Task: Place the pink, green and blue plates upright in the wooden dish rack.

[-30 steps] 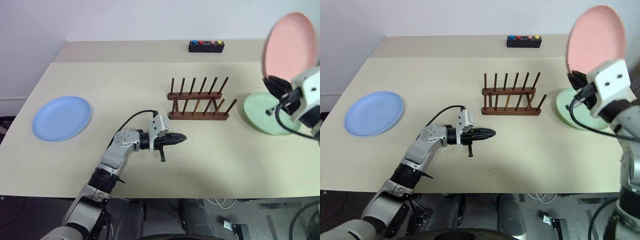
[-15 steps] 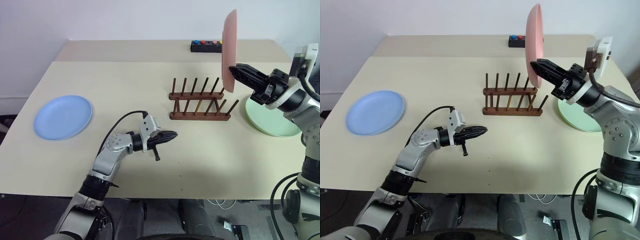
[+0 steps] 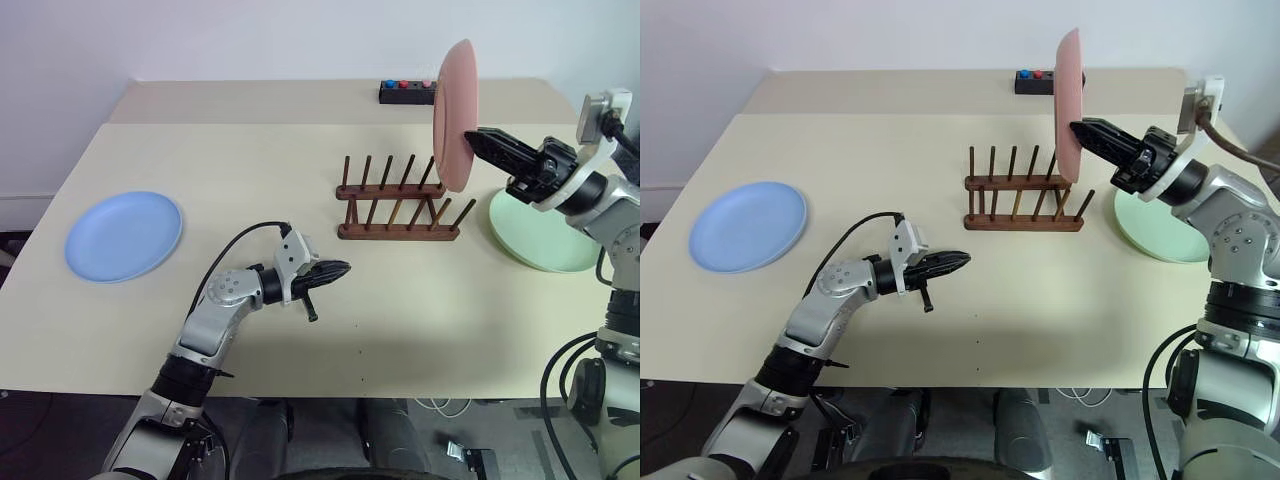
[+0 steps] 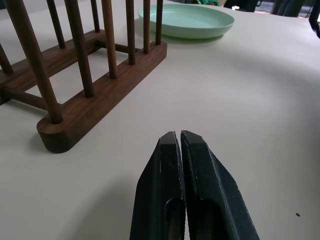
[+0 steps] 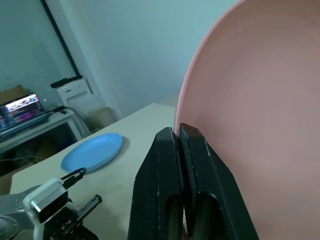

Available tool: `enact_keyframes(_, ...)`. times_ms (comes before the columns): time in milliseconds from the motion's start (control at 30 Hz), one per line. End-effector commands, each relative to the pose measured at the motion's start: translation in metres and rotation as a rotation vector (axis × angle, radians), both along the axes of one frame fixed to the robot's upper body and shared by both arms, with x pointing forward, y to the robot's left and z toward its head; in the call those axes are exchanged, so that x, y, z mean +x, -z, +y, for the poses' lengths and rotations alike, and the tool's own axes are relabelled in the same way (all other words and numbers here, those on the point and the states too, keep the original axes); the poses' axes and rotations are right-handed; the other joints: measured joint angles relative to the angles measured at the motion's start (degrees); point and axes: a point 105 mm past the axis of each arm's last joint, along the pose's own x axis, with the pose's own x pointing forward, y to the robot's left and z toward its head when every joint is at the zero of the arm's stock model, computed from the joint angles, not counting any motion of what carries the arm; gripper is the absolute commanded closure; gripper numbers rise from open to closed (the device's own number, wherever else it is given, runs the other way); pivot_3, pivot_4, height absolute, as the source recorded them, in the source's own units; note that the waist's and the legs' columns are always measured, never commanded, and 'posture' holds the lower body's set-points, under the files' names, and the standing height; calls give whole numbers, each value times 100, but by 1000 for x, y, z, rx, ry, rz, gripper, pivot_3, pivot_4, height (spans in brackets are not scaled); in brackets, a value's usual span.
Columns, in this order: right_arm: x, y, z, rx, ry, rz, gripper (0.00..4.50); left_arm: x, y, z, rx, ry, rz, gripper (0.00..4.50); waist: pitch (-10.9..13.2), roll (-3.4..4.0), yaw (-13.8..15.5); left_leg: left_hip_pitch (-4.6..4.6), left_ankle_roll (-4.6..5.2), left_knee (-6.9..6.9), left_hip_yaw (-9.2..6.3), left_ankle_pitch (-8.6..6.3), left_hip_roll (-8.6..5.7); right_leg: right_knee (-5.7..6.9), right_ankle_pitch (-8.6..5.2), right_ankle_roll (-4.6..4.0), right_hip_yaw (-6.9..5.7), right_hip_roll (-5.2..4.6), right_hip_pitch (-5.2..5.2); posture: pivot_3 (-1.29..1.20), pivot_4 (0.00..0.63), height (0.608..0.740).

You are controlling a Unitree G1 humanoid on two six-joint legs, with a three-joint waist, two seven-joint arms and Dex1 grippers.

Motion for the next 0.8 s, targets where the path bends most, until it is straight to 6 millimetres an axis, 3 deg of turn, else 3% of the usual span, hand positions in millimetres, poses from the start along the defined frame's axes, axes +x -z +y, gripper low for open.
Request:
enact_keyframes(33, -3, -17, -9, 27, 2, -45, 4486, -1, -10, 1, -21, -2, -32, 4404, 0, 0, 0, 0, 0, 0, 0, 0, 0, 0, 0, 0, 0, 0, 0, 0, 150, 734)
enact_keyframes(733, -2, -2, -31, 135, 25, 54, 4486, -1, -7, 0, -9, 4, -28, 4404, 1, 1, -1, -1, 0, 0, 1, 0, 0, 0, 0, 0, 0, 0, -1, 0, 150, 734)
enact_keyframes(800, -2, -2, -33, 143, 32, 54, 3881, -1, -7, 0, -8, 4, -28, 4404, 1, 1, -2, -1, 0, -1, 1, 0, 0, 0, 0, 0, 0, 0, -1, 0, 150, 734)
